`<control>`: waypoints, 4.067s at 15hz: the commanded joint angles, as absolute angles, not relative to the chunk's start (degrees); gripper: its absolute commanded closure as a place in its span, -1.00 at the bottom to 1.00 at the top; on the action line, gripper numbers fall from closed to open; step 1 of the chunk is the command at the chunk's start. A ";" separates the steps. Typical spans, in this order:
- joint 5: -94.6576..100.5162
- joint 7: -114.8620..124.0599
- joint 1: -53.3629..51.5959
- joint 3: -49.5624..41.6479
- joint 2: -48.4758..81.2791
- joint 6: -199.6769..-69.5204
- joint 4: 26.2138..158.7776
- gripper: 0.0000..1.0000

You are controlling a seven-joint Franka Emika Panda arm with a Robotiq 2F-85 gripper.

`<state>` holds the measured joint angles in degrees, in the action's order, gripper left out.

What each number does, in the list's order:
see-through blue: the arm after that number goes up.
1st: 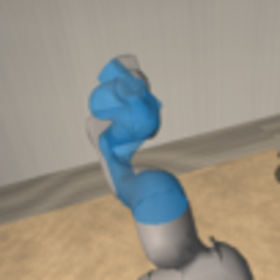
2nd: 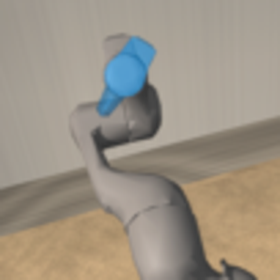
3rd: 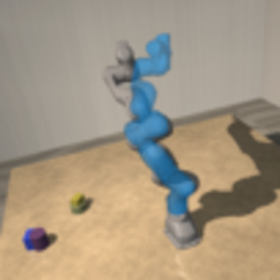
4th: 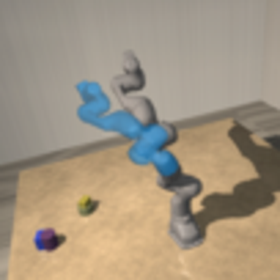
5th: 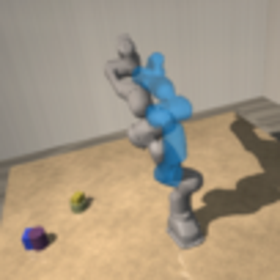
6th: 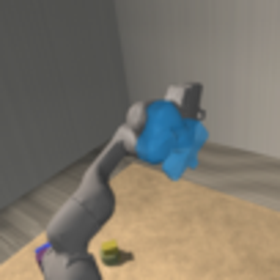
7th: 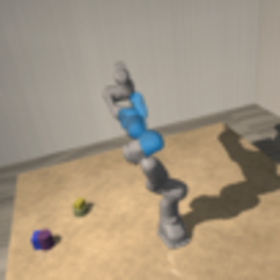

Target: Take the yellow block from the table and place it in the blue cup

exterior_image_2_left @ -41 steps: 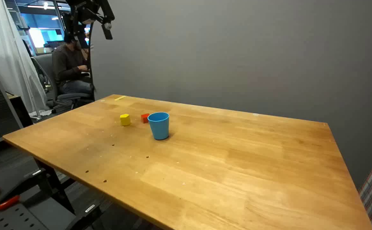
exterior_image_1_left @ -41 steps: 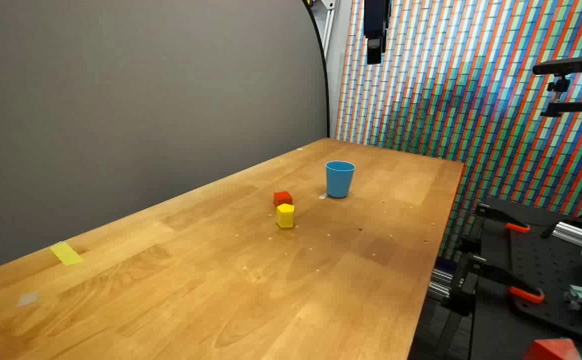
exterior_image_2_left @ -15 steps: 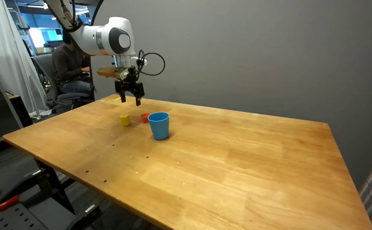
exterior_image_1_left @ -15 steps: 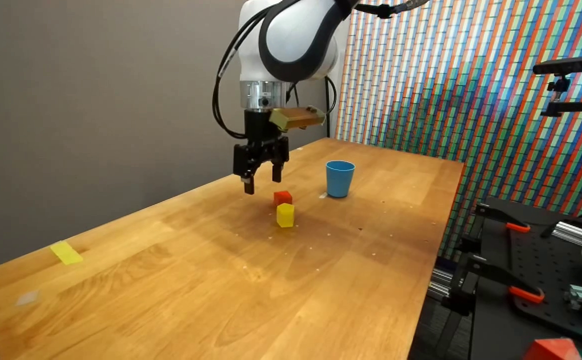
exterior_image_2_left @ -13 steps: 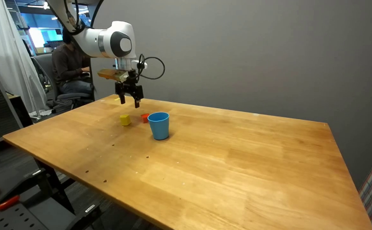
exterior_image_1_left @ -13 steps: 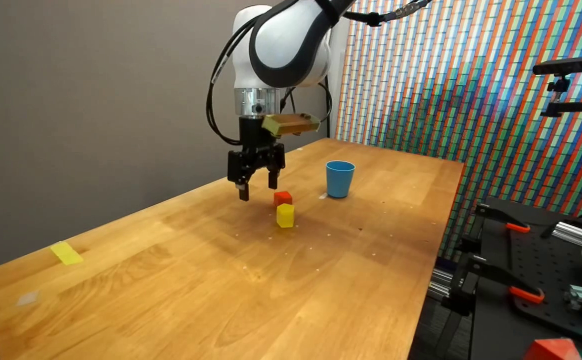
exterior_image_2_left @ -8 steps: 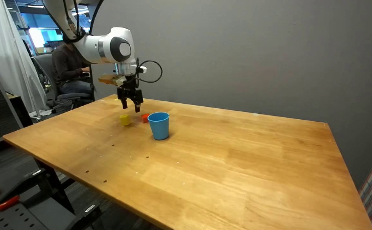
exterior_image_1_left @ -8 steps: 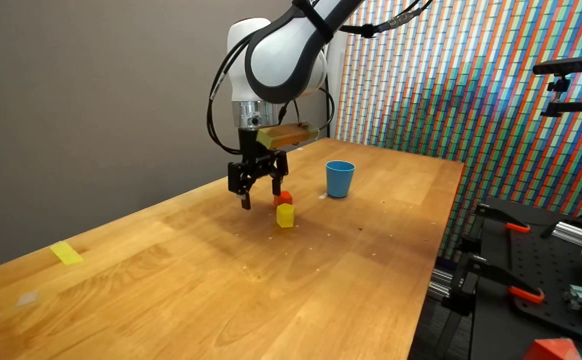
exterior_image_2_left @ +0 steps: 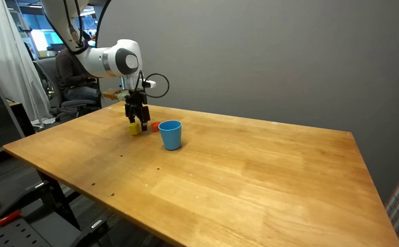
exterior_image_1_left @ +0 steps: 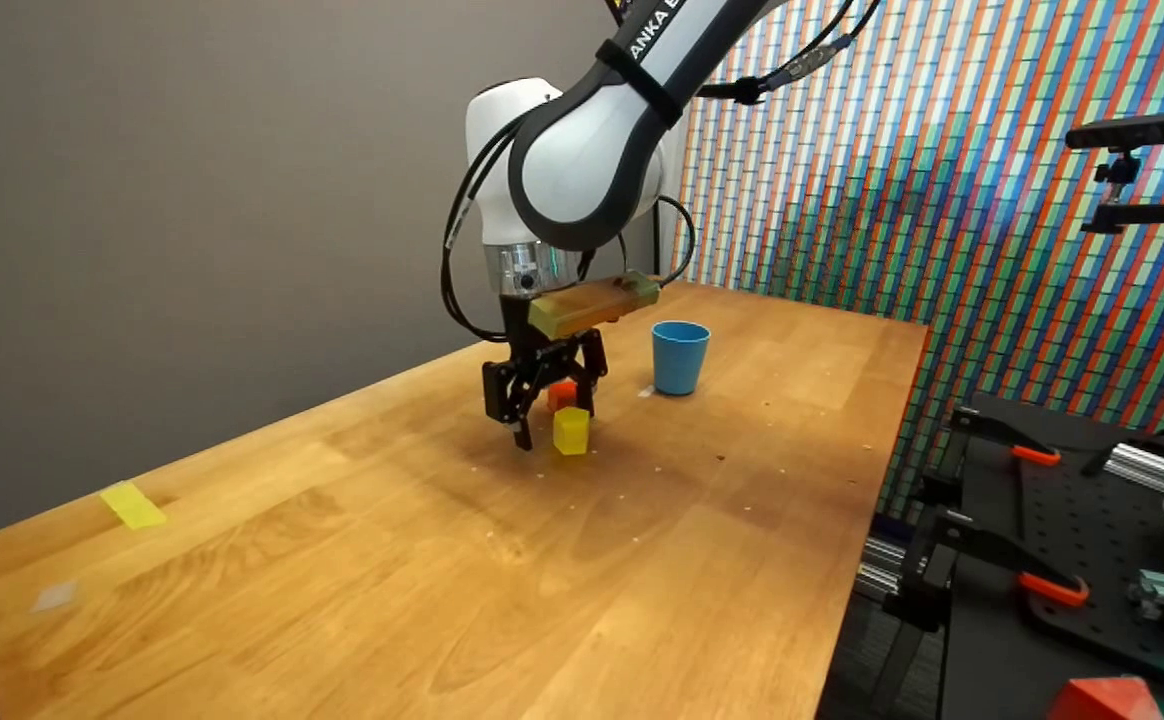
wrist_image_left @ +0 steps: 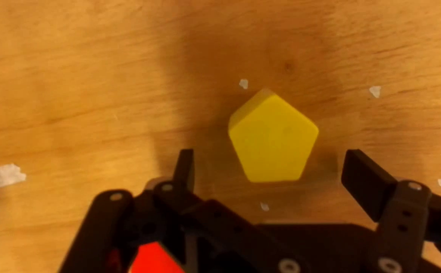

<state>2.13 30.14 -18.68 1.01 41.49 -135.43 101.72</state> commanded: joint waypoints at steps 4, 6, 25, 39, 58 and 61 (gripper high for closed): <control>3.21 35.80 -20.74 -1.54 38.46 -137.50 106.75 -0.17; 3.16 36.60 -20.86 -1.63 38.03 -137.15 106.86 0.16; 20.94 69.63 -13.54 -8.17 11.28 -137.92 128.12 0.71; 27.83 75.53 -10.23 -7.00 15.87 -141.22 126.96 0.71; 22.37 46.31 -11.52 3.86 7.85 -138.51 126.51 -1.00; 16.45 34.65 -11.47 6.47 5.65 -137.80 125.50 -1.00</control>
<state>21.65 45.56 -12.14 4.29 8.96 -139.21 125.88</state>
